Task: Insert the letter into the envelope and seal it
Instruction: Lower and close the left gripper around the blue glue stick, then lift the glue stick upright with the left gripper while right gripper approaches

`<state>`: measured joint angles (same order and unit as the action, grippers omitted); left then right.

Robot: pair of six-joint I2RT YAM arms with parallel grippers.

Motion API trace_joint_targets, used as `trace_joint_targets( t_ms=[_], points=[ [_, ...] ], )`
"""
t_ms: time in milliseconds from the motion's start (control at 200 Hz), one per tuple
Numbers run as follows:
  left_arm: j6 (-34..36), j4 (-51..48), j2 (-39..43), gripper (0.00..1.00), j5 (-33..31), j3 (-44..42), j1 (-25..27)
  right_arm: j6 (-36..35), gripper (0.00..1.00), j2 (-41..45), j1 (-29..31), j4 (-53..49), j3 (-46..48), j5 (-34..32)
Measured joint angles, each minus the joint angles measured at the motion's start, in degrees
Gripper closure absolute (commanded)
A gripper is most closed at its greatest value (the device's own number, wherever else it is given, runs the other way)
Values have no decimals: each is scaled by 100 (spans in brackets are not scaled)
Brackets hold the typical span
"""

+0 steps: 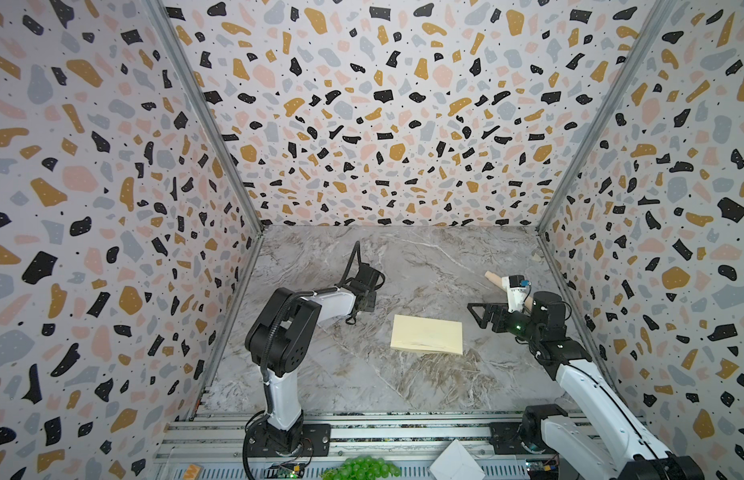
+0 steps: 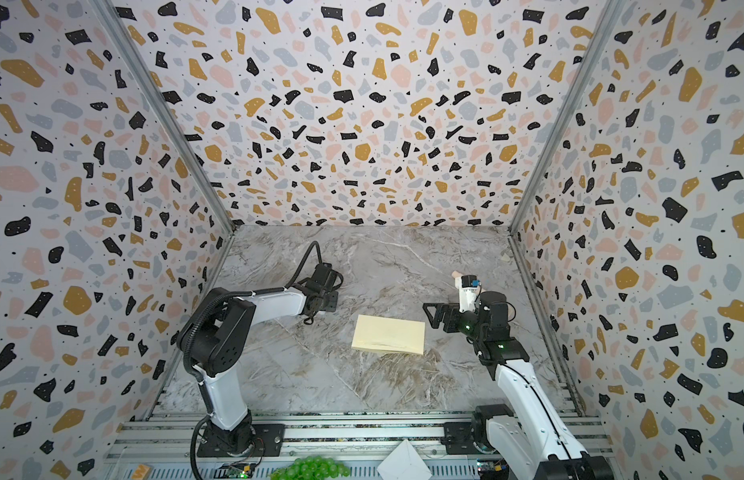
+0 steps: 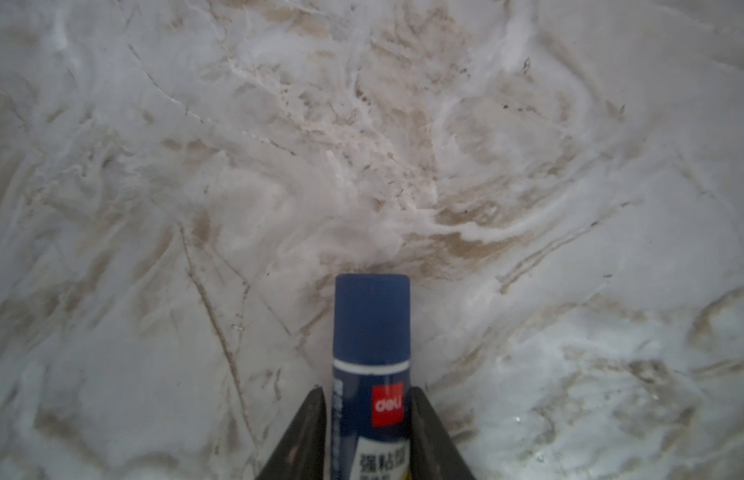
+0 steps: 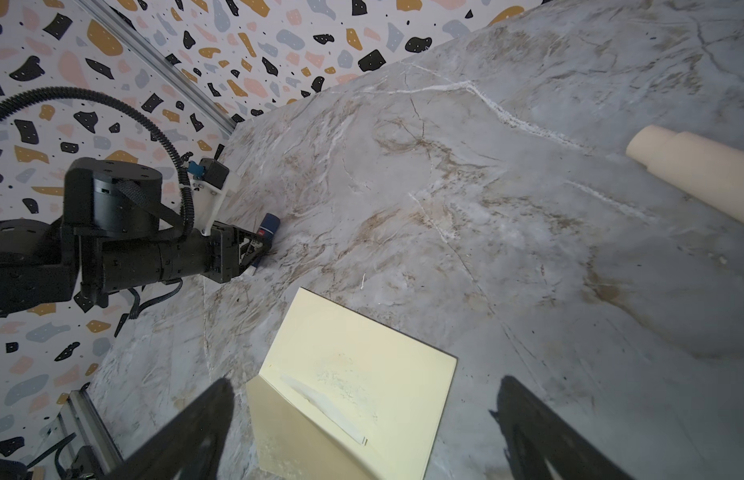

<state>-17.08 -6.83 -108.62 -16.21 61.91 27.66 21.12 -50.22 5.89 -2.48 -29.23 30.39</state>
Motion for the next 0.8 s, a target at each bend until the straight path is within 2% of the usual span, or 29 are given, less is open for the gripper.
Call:
trace_joint_targets(
  t_ms=[45, 120, 175, 325, 426, 576, 801],
  points=[
    [4, 35, -7, 77, 46, 0, -13, -2, 1, 0, 0, -17, 2, 0],
    [44, 98, -17, 87, 98, 0, -24, -4, 1, 0, 0, -22, 2, 0],
    [57, 146, -35, 91, 125, 0, -26, -7, 1, 0, 0, -26, 2, 2],
    [120, 262, -31, 99, 356, -7, -28, -31, 1, -4, 0, -52, 2, 4],
    [166, 389, 157, 100, 601, -186, -33, -48, 1, -9, 0, -57, 2, 7],
    [321, 721, 1147, 100, 1255, -723, -31, -66, 1, -9, 0, -66, 2, 26],
    [608, 2061, 2747, 100, 2031, -1357, 153, -83, 1, -13, 20, -184, -142, 195]
  ],
)
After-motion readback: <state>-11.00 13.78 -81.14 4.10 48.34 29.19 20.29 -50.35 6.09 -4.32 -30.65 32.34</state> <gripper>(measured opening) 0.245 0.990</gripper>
